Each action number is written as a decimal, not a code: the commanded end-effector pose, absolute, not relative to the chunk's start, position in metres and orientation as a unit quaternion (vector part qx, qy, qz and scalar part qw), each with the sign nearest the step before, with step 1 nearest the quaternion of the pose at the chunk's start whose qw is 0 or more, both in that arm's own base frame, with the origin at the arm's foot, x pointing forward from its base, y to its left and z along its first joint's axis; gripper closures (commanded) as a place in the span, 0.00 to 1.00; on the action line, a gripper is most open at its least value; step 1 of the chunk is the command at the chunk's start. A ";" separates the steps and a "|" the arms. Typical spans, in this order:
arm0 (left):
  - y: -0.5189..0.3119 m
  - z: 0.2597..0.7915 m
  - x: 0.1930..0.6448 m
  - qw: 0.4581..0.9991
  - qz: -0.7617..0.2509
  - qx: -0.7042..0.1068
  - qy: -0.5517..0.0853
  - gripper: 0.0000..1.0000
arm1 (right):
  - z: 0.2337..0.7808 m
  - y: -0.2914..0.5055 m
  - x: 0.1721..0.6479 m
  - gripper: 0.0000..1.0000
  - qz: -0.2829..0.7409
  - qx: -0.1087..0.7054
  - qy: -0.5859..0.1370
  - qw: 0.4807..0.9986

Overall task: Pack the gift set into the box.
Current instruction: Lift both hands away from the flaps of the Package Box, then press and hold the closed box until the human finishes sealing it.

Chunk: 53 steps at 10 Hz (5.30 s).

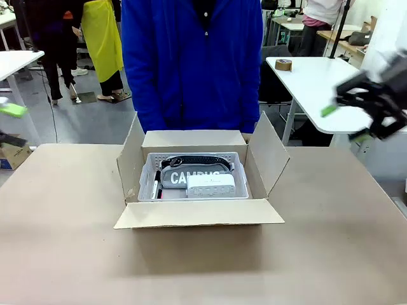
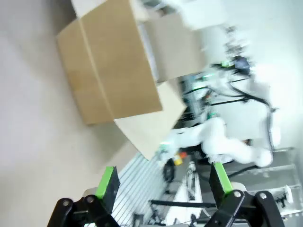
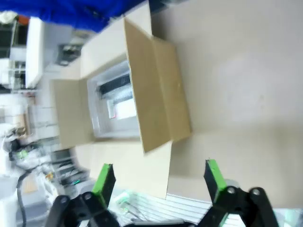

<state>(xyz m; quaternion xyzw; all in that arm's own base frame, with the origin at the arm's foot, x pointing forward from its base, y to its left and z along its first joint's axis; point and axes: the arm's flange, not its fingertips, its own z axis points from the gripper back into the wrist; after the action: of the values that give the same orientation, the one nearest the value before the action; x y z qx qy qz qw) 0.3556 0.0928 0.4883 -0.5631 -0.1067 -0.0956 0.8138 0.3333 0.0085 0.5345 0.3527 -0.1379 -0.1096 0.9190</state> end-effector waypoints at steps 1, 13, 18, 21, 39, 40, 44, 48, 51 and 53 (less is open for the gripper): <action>0.114 0.433 0.379 0.639 -0.012 -0.765 -0.078 0.00 | 0.474 -0.062 0.314 0.00 -0.142 0.644 -0.037 0.751; 0.131 0.434 0.352 0.718 -0.033 -0.688 -0.104 0.00 | 0.489 -0.073 0.308 0.00 -0.131 0.507 -0.122 0.843; 0.131 0.434 0.352 0.718 -0.033 -0.688 -0.104 0.00 | 0.489 -0.073 0.308 0.00 -0.131 0.507 -0.122 0.843; 0.131 0.434 0.352 0.718 -0.033 -0.688 -0.104 0.00 | 0.489 -0.073 0.308 0.00 -0.131 0.507 -0.122 0.843; 0.131 0.434 0.352 0.718 -0.033 -0.688 -0.104 0.00 | 0.489 -0.073 0.308 0.00 -0.131 0.507 -0.122 0.843; 0.131 0.434 0.352 0.718 -0.033 -0.688 -0.104 0.00 | 0.489 -0.073 0.308 0.00 -0.131 0.507 -0.122 0.843; 0.131 0.434 0.352 0.718 -0.033 -0.688 -0.104 0.00 | 0.489 -0.073 0.308 0.00 -0.131 0.507 -0.122 0.843; 0.133 0.434 0.355 0.715 -0.029 -0.691 -0.100 0.00 | 0.486 -0.044 0.333 0.00 -0.083 0.494 -0.083 0.862; -0.036 0.418 0.419 0.743 -0.222 -0.630 -0.047 0.00 | 0.452 0.097 0.409 0.00 0.253 0.529 -0.049 0.809; -0.063 0.394 0.427 0.750 -0.267 -0.604 -0.035 0.00 | 0.448 0.096 0.399 0.00 0.312 0.482 -0.135 0.807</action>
<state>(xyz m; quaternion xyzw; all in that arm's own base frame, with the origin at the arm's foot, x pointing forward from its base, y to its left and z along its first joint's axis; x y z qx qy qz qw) 0.4125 -0.0962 0.4037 -0.6038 -0.0104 -0.2578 0.7542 0.3905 0.1405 0.4446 0.4775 -0.0697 0.2613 0.8360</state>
